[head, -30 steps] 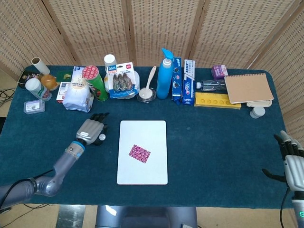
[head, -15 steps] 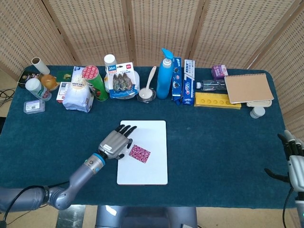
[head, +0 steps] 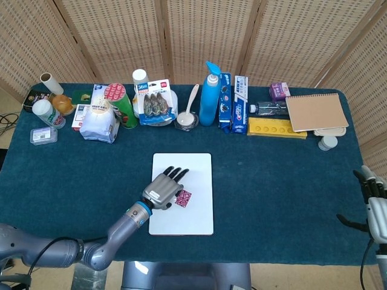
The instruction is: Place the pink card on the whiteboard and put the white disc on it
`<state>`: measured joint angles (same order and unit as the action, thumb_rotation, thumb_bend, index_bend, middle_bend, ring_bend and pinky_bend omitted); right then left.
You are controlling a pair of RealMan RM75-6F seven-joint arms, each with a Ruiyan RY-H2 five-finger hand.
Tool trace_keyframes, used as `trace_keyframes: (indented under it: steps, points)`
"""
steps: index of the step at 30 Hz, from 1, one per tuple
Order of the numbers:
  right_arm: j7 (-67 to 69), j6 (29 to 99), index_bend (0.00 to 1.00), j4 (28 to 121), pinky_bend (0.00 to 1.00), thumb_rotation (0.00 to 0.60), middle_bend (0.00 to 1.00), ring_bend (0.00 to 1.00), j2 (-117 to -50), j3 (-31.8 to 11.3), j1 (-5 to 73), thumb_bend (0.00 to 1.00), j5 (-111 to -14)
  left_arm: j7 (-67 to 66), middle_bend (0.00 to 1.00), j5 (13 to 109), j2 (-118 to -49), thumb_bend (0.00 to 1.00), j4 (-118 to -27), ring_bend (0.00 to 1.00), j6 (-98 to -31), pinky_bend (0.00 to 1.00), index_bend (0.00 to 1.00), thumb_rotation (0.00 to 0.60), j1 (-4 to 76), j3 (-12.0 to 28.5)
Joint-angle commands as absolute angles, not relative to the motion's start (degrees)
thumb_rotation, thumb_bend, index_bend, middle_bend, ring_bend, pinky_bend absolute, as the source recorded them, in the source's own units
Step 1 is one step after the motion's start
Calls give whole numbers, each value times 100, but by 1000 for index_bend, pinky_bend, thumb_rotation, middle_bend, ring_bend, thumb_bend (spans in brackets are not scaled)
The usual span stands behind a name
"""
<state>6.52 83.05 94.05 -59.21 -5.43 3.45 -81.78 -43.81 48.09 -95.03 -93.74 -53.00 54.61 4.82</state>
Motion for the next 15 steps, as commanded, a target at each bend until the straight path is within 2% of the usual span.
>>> trace_keyframes:
  steps: [1, 13, 15]
  points:
    - [665, 8298, 0, 9402, 0, 600, 0, 0, -5918, -547, 348, 0, -8169, -4481, 0, 4706, -9615, 261, -9281, 0, -5373, 63, 596, 600, 5530, 499]
    - [662, 8292, 0, 9417, 0, 600, 0, 0, -5917, -533, 349, 0, -8190, -4646, 0, 4108, -9960, 260, -8800, 0, -5357, 63, 596, 600, 5743, 630]
    - [678, 8286, 0, 9422, 0, 600, 0, 0, -5912, -533, 349, 0, -8183, -4686, 0, 4043, -10000, 256, -8765, 0, -5361, 63, 544, 600, 5777, 623]
